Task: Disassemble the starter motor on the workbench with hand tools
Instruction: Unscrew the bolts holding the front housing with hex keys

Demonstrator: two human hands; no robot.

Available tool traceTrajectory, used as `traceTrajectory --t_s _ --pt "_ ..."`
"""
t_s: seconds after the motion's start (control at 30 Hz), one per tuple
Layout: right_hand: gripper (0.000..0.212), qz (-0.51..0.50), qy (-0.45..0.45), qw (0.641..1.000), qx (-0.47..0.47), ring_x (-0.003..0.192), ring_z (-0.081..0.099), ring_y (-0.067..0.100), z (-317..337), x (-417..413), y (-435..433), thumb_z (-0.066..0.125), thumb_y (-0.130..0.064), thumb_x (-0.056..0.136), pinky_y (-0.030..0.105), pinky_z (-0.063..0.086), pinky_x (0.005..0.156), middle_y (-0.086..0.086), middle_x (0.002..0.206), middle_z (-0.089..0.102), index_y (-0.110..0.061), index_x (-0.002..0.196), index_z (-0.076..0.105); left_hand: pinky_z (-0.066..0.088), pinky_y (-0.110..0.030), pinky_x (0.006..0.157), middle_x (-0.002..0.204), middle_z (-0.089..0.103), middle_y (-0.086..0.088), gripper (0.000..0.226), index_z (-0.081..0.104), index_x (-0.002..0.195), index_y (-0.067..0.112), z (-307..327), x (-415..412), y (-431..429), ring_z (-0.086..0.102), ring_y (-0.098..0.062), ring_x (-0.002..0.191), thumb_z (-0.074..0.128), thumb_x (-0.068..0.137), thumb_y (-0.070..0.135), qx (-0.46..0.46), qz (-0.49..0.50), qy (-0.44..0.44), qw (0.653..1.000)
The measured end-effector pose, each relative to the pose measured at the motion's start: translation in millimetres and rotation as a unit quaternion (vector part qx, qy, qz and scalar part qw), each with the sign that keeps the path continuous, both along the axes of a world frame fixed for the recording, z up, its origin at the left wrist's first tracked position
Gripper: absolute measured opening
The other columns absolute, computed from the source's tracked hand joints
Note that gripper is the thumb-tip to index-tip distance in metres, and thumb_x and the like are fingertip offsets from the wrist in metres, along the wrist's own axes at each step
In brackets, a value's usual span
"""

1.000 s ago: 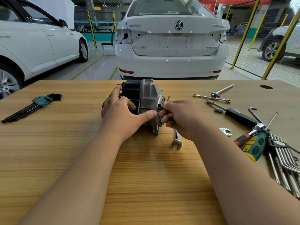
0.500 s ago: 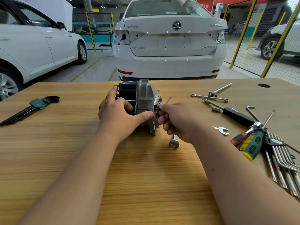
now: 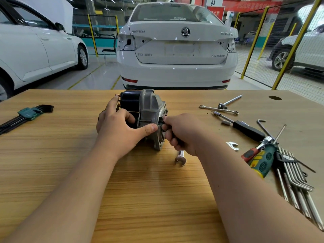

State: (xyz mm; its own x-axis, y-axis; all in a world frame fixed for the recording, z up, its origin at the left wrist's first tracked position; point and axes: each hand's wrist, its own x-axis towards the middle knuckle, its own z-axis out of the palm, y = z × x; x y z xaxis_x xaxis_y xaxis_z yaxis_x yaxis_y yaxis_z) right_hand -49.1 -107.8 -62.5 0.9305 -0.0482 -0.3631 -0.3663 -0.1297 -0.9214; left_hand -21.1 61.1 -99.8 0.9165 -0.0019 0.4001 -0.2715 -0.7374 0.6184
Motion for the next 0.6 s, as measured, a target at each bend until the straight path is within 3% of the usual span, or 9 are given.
traceTrajectory --t_s 0.3,0.6 --pt "0.038 0.011 -0.048 0.997 -0.066 0.033 0.039 0.011 -2 2 3 0.045 -0.035 0.101 0.018 0.031 0.033 -0.003 0.04 0.048 -0.015 0.071 0.055 0.026 -0.046 0.11 0.16 0.014 0.012 0.059 0.05 0.078 0.028 0 1 -1 0.016 -0.02 0.141 0.061 0.049 0.079 0.001 0.003 0.002 1.0" --pt "0.037 0.025 -0.187 0.966 -0.179 0.035 0.045 0.008 -14 0 -6 0.047 -0.035 0.101 0.021 0.038 0.038 -0.006 0.043 0.055 -0.013 0.077 0.063 0.027 -0.047 0.11 0.16 0.013 0.012 0.058 0.048 0.078 0.03 -1 1 -1 0.015 -0.02 0.142 0.062 0.051 0.079 0.0 0.002 -0.002 1.0"
